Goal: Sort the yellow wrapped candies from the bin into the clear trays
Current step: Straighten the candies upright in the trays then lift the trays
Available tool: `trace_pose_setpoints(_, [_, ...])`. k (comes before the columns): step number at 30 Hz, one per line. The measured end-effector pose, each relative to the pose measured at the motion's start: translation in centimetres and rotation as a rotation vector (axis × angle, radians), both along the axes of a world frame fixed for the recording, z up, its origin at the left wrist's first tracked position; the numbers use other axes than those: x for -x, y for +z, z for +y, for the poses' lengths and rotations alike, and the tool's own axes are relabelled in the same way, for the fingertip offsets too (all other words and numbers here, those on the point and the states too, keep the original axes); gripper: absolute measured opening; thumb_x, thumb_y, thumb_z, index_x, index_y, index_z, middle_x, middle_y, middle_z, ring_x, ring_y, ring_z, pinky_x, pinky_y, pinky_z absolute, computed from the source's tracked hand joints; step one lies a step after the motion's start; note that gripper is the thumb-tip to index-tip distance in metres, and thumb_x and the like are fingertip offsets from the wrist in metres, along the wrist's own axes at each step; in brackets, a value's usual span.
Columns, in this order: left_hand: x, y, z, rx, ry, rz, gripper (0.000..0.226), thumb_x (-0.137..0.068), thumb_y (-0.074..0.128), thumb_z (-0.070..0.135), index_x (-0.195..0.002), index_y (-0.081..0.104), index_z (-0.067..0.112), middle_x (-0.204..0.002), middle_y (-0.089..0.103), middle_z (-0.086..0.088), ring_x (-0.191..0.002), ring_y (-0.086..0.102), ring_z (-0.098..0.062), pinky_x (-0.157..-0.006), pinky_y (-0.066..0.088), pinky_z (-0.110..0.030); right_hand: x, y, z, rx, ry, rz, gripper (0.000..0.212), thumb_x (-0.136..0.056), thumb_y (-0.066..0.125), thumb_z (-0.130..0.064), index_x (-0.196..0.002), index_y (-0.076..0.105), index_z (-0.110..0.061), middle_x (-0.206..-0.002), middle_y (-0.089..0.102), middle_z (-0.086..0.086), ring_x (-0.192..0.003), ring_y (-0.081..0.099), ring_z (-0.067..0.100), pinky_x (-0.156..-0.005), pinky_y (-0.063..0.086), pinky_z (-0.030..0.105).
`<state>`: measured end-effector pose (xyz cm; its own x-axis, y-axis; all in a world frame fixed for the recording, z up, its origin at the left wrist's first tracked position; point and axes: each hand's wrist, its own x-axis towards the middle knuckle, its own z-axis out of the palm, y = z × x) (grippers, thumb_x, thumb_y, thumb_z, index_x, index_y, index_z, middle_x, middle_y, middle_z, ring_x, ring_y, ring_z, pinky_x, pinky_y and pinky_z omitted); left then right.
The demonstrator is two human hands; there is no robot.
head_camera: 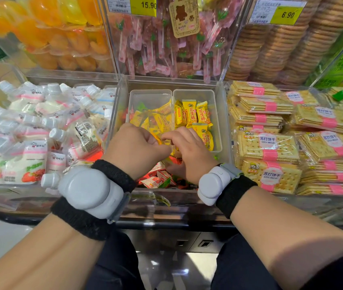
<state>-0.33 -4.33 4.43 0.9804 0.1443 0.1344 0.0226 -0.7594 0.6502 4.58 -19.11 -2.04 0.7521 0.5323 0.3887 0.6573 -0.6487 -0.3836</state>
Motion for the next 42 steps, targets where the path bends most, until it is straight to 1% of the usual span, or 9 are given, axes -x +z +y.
trace_pose_setpoints(6, [-0.3, -0.5, -1.1, 0.186, -0.053, -0.036, 0.016, -0.066, 0.063, 0.027, -0.051, 0.059, 0.021, -0.085, 0.053, -0.001, -0.070, 0.047, 0.001, -0.055, 0.031, -0.016, 0.1, 0.2, 0.1, -0.133, -0.049, -0.056, 0.042, -0.069, 0.068, -0.019, -0.107, 0.055, -0.010, -0.101, 0.053, 0.012, -0.094, 0.048, 0.031, -0.077, 0.039, 0.040])
trace_pose_setpoints(10, [-0.5, -1.0, -1.7, 0.376, -0.088, -0.060, 0.030, -0.069, 0.062, 0.018, -0.041, 0.055, 0.028, -0.055, 0.054, 0.013, -0.069, 0.046, 0.004, -0.055, 0.033, -0.010, 0.4, 0.5, -0.4, -0.198, -0.103, -0.081, 0.044, -0.066, 0.068, -0.011, -0.109, 0.056, -0.007, -0.100, 0.054, 0.013, -0.092, 0.049, 0.031, -0.076, 0.040, 0.040])
trace_pose_setpoints(14, [-1.6, -2.6, -2.4, 0.508, -0.094, -0.082, 0.017, -0.071, 0.059, 0.020, -0.057, 0.054, 0.027, -0.083, 0.044, -0.008, -0.071, 0.041, -0.014, -0.064, 0.033, -0.023, 0.3, 0.8, -0.8, -0.276, -0.181, -0.013, 0.057, -0.064, 0.071, 0.004, -0.117, 0.056, -0.010, -0.103, 0.053, 0.012, -0.094, 0.049, 0.029, -0.078, 0.045, 0.046])
trace_pose_setpoints(18, [-2.0, -3.8, -3.2, 0.453, -0.123, -0.250, 0.016, -0.078, 0.060, 0.008, -0.079, 0.054, 0.023, -0.101, 0.041, -0.004, -0.087, 0.046, -0.010, -0.071, 0.040, -0.012, 0.2, 0.8, -0.9, -0.291, -0.238, 0.011, 0.059, -0.065, 0.064, 0.009, -0.119, 0.056, -0.012, -0.107, 0.053, 0.013, -0.101, 0.049, 0.030, -0.082, 0.045, 0.047])
trace_pose_setpoints(23, [-2.6, -4.9, -2.7, 0.578, -0.218, -0.283, 0.020, -0.093, 0.046, 0.016, -0.108, 0.053, 0.028, -0.113, 0.053, -0.004, -0.093, 0.053, -0.007, -0.081, 0.045, -0.020, 0.1, 0.9, -0.8, -0.369, -0.291, 0.054, 0.036, -0.076, 0.065, -0.001, -0.111, 0.061, -0.012, -0.106, 0.055, 0.008, -0.098, 0.053, 0.023, -0.081, 0.048, 0.040])
trace_pose_setpoints(26, [-2.9, -5.7, -2.4, 0.525, -0.216, -0.254, 0.028, -0.095, 0.039, 0.018, -0.118, 0.056, 0.022, -0.113, 0.057, -0.006, -0.103, 0.055, -0.018, -0.091, 0.046, -0.039, 0.0, 0.9, -0.6, -0.392, -0.305, 0.039, 0.025, -0.082, 0.065, -0.018, -0.106, 0.063, -0.010, -0.101, 0.055, 0.007, -0.092, 0.053, 0.020, -0.076, 0.045, 0.030])
trace_pose_setpoints(31, [-3.4, -6.5, -2.7, 0.304, -0.243, -0.187, 0.042, -0.094, 0.045, 0.020, -0.136, 0.041, 0.016, -0.116, 0.056, -0.004, -0.104, 0.050, -0.018, -0.092, 0.041, -0.033, -0.1, 0.9, -0.5, -0.449, -0.356, 0.020, 0.025, -0.087, 0.060, -0.025, -0.104, 0.060, -0.007, -0.102, 0.054, 0.006, -0.086, 0.054, 0.017, -0.074, 0.043, 0.026])
trace_pose_setpoints(37, [-3.6, -7.3, -2.7, 0.050, -0.283, -0.222, 0.055, -0.092, 0.045, 0.016, -0.143, 0.027, 0.016, -0.117, 0.055, -0.004, -0.115, 0.032, -0.018, -0.088, 0.014, -0.013, -0.1, 0.8, -0.8, -0.438, -0.471, -0.076, 0.015, -0.088, 0.057, -0.023, -0.084, 0.057, -0.009, -0.088, 0.044, -0.004, -0.077, 0.050, 0.016, -0.067, 0.039, 0.025])
trace_pose_setpoints(42, [-3.9, -7.6, -2.8, -0.097, -0.305, -0.200, 0.062, -0.087, 0.048, 0.020, -0.144, 0.025, 0.018, -0.135, 0.046, 0.000, -0.122, 0.031, -0.026, -0.104, 0.017, -0.031, -0.2, 0.7, -0.7, -0.430, -0.522, -0.104, 0.018, -0.085, 0.061, -0.022, -0.077, 0.055, -0.007, -0.083, 0.044, -0.003, -0.071, 0.045, 0.014, -0.062, 0.036, 0.025])
